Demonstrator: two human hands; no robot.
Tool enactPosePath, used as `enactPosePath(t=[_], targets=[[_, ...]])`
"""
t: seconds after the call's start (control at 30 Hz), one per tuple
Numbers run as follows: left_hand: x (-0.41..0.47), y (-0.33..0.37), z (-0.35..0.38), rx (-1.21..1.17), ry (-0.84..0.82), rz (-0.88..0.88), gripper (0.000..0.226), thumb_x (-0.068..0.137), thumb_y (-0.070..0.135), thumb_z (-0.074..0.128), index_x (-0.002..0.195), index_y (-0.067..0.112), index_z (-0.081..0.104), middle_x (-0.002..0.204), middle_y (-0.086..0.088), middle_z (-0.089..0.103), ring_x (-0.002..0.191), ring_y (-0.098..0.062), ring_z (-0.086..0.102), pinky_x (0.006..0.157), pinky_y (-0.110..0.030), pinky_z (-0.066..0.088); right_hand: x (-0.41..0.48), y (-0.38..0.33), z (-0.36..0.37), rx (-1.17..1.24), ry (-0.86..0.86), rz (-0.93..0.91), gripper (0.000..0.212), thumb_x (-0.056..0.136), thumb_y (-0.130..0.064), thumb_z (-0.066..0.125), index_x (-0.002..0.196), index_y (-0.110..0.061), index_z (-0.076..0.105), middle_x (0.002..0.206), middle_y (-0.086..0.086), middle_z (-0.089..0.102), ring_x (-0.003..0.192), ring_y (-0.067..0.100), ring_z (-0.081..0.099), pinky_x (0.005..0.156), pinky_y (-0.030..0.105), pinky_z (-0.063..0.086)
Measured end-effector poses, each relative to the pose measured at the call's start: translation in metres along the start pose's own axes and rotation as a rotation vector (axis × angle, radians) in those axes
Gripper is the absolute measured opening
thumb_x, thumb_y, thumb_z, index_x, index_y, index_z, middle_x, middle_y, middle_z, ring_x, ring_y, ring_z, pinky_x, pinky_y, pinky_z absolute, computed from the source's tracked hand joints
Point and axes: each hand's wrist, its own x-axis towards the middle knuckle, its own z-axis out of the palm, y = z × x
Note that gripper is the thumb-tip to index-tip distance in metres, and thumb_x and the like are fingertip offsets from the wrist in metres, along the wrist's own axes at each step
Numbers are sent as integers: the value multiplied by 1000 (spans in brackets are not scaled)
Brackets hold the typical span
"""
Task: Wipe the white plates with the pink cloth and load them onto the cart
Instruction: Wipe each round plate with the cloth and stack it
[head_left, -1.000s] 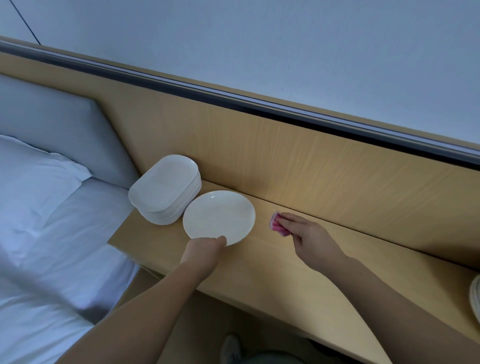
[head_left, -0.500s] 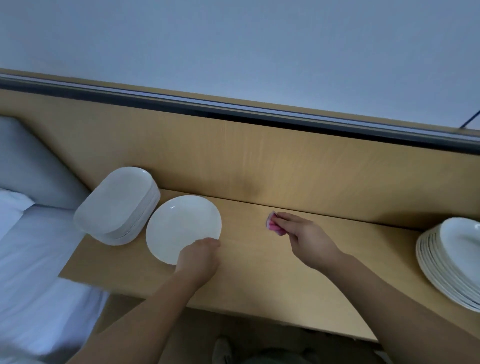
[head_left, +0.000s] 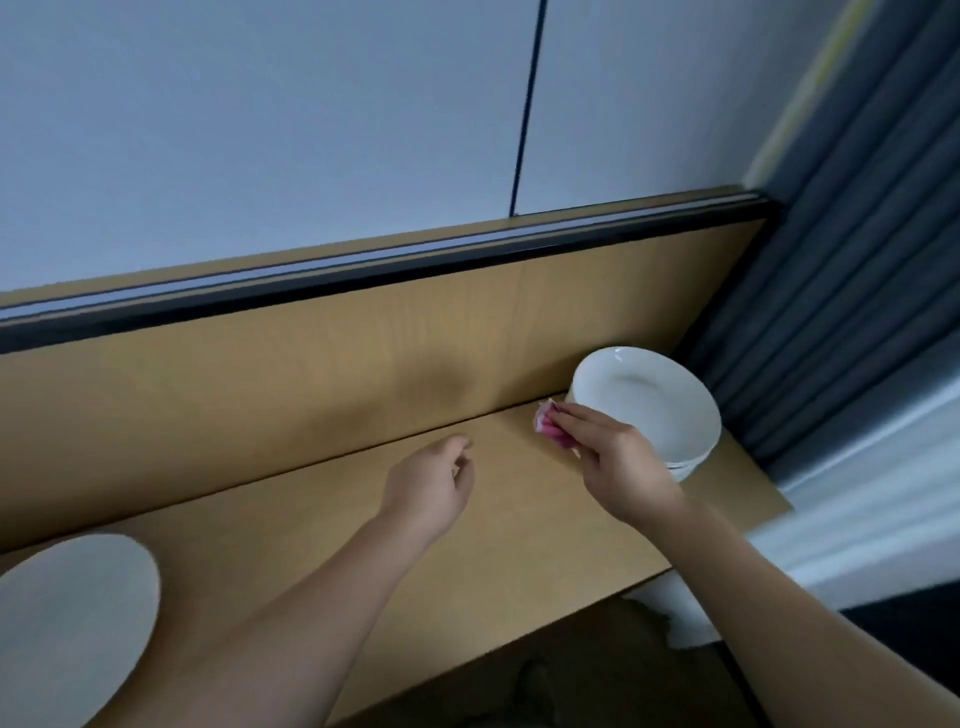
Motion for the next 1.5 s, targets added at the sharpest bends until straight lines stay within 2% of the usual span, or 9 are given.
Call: enactPosePath(t=[0.07, 0.2, 0.3, 0.43, 0.63, 0.83, 1.0, 1.17, 1.5], targets=[[20, 26, 16, -44, -23, 23, 36, 95, 29, 50, 130, 23, 53, 108, 7, 68, 96, -19, 64, 76, -29, 47, -7, 23, -21, -20, 21, 32, 40, 88, 14, 52, 117, -8, 68, 119, -12, 61, 106, -3, 55, 95, 2, 35], [58, 75, 45, -100, -46, 56, 41, 95, 28, 48, 136, 20, 46, 106, 1, 68, 94, -25, 64, 77, -37, 51, -8, 68, -48, 0, 30, 66, 42, 91, 13, 48, 123, -8, 65, 122, -9, 62, 107, 1, 59, 100, 18, 45], [82, 105, 63, -122, -51, 33, 41, 96, 26, 47, 136, 17, 44, 99, -3, 68, 88, -27, 64, 75, -41, 52, -1, 93, -63, -13, 58, 41, 42, 88, 16, 48, 121, -4, 66, 120, -6, 62, 107, 5, 58, 98, 7, 39], [104, 127, 84, -137, -65, -51, 38, 97, 33, 47, 128, 12, 47, 88, -3, 65, 84, -26, 63, 71, -38, 50, 8, 116, -80, 4, 53, -9, 40, 89, 12, 44, 118, -5, 66, 116, -6, 64, 100, 6, 61, 95, 15, 46], [118, 137, 96, -30, -153, -141, 39, 96, 32, 50, 128, 10, 46, 106, -7, 65, 92, -25, 62, 67, -31, 44, 20, 145, -93, 24, 2, -63, 47, 87, 20, 43, 119, -8, 64, 114, -10, 61, 100, 5, 60, 91, 29, 52], [126, 146, 100, -26, -202, -243, 23, 95, 15, 47, 114, 2, 50, 102, -11, 64, 85, -26, 61, 61, -28, 40, 25, 157, -100, 34, 45, -70, 51, 83, 23, 46, 122, -5, 64, 121, -16, 55, 107, -7, 53, 97, 8, 40], [131, 158, 94, -161, -182, -324, 12, 91, 4, 44, 103, 4, 42, 82, -4, 55, 61, -14, 50, 45, -26, 34, 23, 166, -102, 50, 41, -77, 52, 82, 24, 44, 121, -5, 64, 122, -7, 61, 107, 0, 59, 97, 16, 45], [130, 165, 88, -382, -214, -423, 12, 95, 6, 40, 106, 7, 36, 89, -4, 52, 81, -33, 63, 45, -33, 52, 21, 169, -107, 59, 38, -92, 46, 87, 21, 45, 124, -1, 62, 121, 0, 61, 106, 8, 60, 96, 28, 50], [95, 129, 61, -327, -17, -331, 17, 100, 20, 36, 115, 18, 42, 87, 5, 55, 76, -14, 57, 64, -34, 48, 35, 144, -105, 117, 68, -81, 46, 89, 17, 48, 129, -3, 60, 134, 1, 58, 114, 5, 60, 100, 30, 49]])
